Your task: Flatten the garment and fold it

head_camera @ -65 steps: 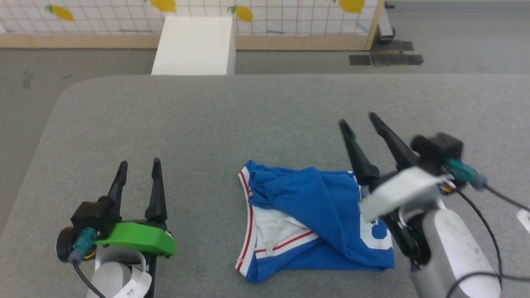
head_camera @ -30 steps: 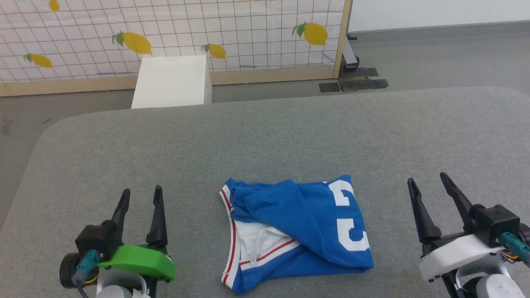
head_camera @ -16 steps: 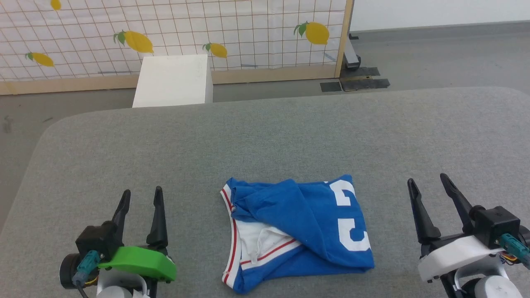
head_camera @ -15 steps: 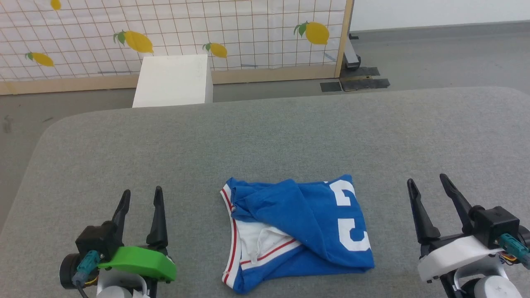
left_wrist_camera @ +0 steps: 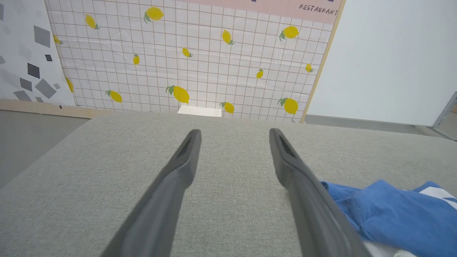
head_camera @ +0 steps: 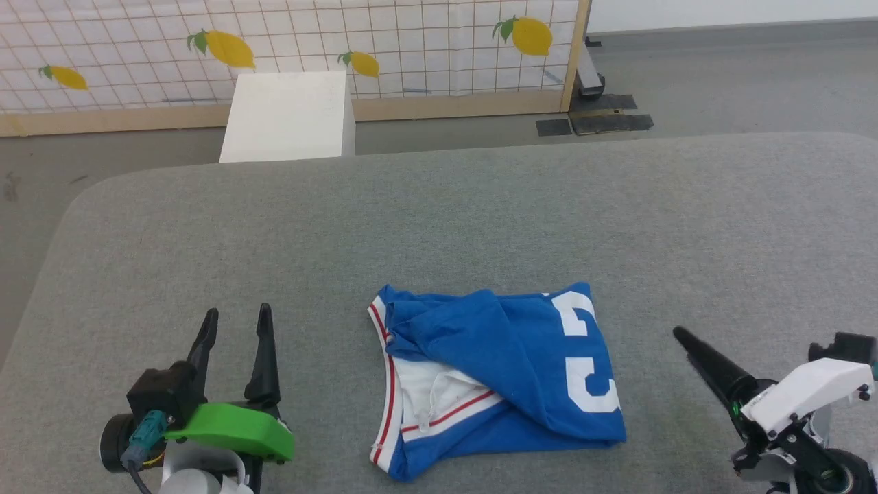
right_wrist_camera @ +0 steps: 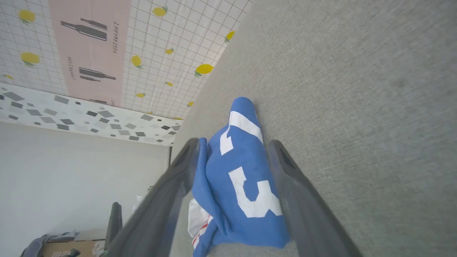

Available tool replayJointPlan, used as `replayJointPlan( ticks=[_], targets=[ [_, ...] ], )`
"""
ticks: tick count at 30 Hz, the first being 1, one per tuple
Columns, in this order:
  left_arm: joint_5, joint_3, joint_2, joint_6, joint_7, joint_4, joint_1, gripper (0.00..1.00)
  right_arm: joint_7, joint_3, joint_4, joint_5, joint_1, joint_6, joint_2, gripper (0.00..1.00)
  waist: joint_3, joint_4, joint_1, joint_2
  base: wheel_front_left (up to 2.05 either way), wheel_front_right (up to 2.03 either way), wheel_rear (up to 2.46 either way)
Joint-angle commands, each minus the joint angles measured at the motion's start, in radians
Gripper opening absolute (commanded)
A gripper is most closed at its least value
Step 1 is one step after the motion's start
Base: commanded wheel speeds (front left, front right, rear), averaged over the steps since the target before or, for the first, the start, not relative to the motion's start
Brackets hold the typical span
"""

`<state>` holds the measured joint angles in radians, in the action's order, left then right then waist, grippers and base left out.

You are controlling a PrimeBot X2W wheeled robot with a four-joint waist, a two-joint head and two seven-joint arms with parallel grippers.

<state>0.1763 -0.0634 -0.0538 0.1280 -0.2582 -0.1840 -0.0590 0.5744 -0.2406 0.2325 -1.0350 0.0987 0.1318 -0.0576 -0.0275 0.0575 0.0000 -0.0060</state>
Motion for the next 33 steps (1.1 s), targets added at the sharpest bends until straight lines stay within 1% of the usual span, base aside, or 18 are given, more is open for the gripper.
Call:
replayJointPlan(
  ticks=[1,3,5,9,11,13,14,15,20,21,22,23,24,28,29,30,33],
  targets=[
    [-0.003,0.0,-0.003,0.003,-0.004,0.004,-0.015,1.0,0.074,-0.026,0.035,-0.03,0.033,-0.001,0.006,1.0,-0.002,-0.006,0.0,0.006,0.0,0.0,0.0],
    [-0.003,0.0,-0.003,0.003,-0.004,0.004,-0.014,1.0,0.175,-0.053,0.09,-0.047,0.064,-0.001,0.007,1.0,-0.001,-0.01,0.0,0.006,0.0,0.0,0.0],
    [-0.004,0.0,-0.003,0.003,-0.004,0.003,-0.014,1.0,0.252,-0.073,0.151,-0.052,0.093,-0.001,0.007,1.0,0.001,-0.015,0.0,0.006,0.0,0.0,0.0],
    [-0.003,0.006,-0.003,0.003,-0.004,0.0,-0.019,1.0,0.338,-0.098,0.27,-0.007,0.162,-0.001,0.007,1.0,-0.003,-0.025,0.0,0.006,0.0,0.0,0.0],
    [-0.001,0.007,-0.003,0.003,-0.004,-0.001,-0.024,1.0,0.352,-0.1,0.328,0.027,0.201,-0.001,0.007,1.0,-0.008,-0.028,0.0,0.006,0.0,0.0,0.0],
    [-0.001,0.01,-0.003,0.003,-0.004,0.0,-0.029,1.0,0.337,-0.092,0.382,0.058,0.246,-0.001,0.007,1.0,-0.016,-0.032,0.0,0.006,0.0,0.0,0.0],
    [0.001,0.015,-0.003,0.003,-0.004,0.001,-0.038,1.0,0.321,-0.043,0.455,0.094,0.305,-0.001,0.007,1.0,-0.029,-0.039,0.0,0.006,0.0,0.0,0.0],
    [0.002,0.017,-0.003,0.003,-0.004,0.002,-0.041,1.0,0.314,-0.019,0.481,0.101,0.324,-0.001,0.007,1.0,-0.034,-0.043,0.0,0.006,0.0,0.0,0.0],
    [0.004,0.033,-0.003,0.003,-0.004,0.001,-0.055,1.0,0.3,0.105,0.565,0.136,0.379,-0.001,0.007,1.0,-0.048,-0.07,0.0,0.006,0.0,0.0,0.0],
    [0.003,0.034,-0.003,0.003,-0.004,0.003,-0.056,1.0,0.308,0.151,0.575,0.15,0.387,-0.001,0.007,0.77,-0.05,-0.079,0.0,0.006,0.0,0.0,0.0],
    [0.003,0.034,-0.003,0.003,-0.004,0.003,-0.055,1.0,0.319,0.168,0.577,0.15,0.388,-0.001,0.007,0.42,-0.049,-0.083,0.0,0.006,0.0,0.0,0.0],
    [0.003,0.034,-0.003,0.003,-0.004,0.003,-0.054,1.0,0.331,0.188,0.574,0.154,0.389,-0.001,0.007,0.25,-0.049,-0.088,0.0,0.006,0.0,0.0,0.0],
    [0.003,0.034,-0.003,0.003,-0.004,0.004,-0.052,1.0,0.341,0.203,0.568,0.161,0.388,-0.001,0.007,0.0,-0.048,-0.091,0.0,0.006,0.0,0.0,0.0],
    [0.001,0.03,-0.003,0.003,-0.004,0.005,-0.042,1.0,0.367,0.237,0.514,0.222,0.373,-0.001,0.007,0.0,-0.044,-0.097,0.0,0.006,0.0,0.0,0.0],
    [0.0,0.021,-0.003,0.003,-0.004,0.009,-0.031,1.0,0.369,0.246,0.451,0.29,0.361,-0.001,0.004,0.0,-0.04,-0.09,0.0,0.006,0.0,0.0,0.0],
    [-0.001,0.016,-0.003,0.003,-0.004,0.011,-0.027,1.0,0.365,0.258,0.426,0.32,0.358,-0.001,-0.002,0.0,-0.04,-0.084,0.0,0.006,0.0,0.0,0.0],
    [-0.002,0.004,-0.003,0.003,-0.004,0.018,-0.017,1.0,0.35,0.352,0.319,0.471,0.356,-0.001,-0.055,0.0,-0.046,-0.052,0.0,0.006,0.0,0.0,0.0]
  ],
)
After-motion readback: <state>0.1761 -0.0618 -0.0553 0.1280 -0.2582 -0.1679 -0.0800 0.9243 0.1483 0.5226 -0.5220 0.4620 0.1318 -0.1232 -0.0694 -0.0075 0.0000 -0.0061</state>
